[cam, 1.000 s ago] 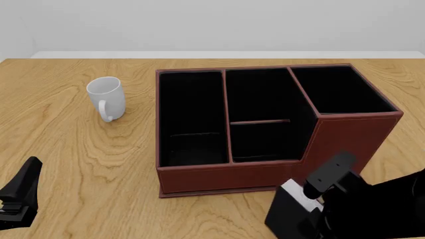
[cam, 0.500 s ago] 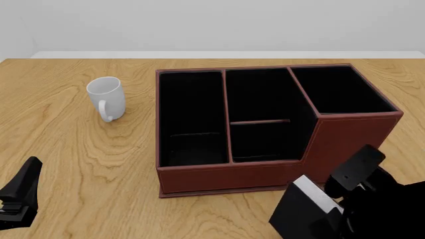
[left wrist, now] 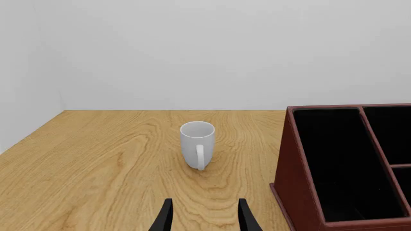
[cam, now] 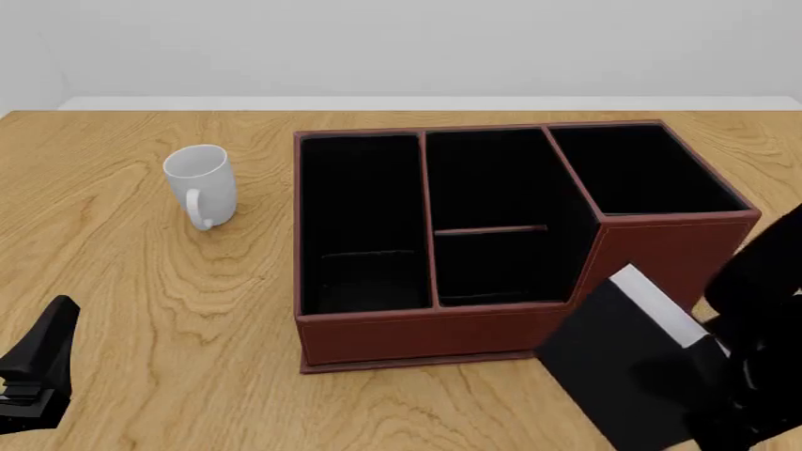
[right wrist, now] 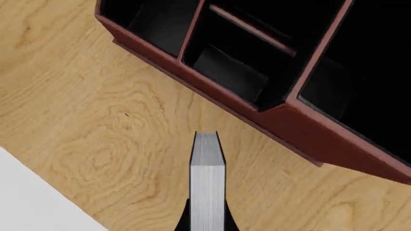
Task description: Pick up the book and place it in the right compartment of the caddy.
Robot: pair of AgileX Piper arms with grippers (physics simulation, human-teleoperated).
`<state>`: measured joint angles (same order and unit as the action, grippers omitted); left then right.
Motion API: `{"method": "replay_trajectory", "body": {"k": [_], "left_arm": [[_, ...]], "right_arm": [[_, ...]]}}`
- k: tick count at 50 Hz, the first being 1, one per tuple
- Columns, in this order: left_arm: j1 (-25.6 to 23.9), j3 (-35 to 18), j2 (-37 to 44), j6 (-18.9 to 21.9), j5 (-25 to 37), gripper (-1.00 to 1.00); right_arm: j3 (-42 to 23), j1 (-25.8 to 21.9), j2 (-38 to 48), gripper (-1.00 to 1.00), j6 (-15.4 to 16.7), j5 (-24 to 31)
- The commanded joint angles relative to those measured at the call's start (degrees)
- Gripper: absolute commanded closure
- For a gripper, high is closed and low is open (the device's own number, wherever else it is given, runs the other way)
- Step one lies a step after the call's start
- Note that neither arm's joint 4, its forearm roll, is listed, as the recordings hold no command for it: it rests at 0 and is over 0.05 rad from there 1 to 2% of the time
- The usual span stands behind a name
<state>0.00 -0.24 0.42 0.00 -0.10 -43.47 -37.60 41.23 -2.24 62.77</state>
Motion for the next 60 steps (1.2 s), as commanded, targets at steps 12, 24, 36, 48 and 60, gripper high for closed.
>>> {"method": "replay_trajectory", "body": {"k": [12, 24, 36, 48, 60], "left_arm": [[0.00, 0.00, 0.00, 0.00, 0.00, -1.00], [0.00, 0.00, 0.00, 0.00, 0.00, -1.00], [0.00, 0.00, 0.00, 0.00, 0.00, -1.00], [0.00, 0.00, 0.00, 0.00, 0.00, -1.00], [0.00, 0.00, 0.00, 0.00, 0.00, -1.00]], "right_arm": [[-11.31, 5.83, -2.10, 1.00, 7.23, 5.58], [-15.48, 9.46, 1.31, 1.00, 13.76, 7.13], [-20.92, 12.99, 4.86, 1.00, 19.63, 7.13], [-24.85, 17.16, 7.26, 1.00, 25.10, 7.13], [-30.50, 21.28, 10.88, 1.00, 29.07, 7.13]]}}
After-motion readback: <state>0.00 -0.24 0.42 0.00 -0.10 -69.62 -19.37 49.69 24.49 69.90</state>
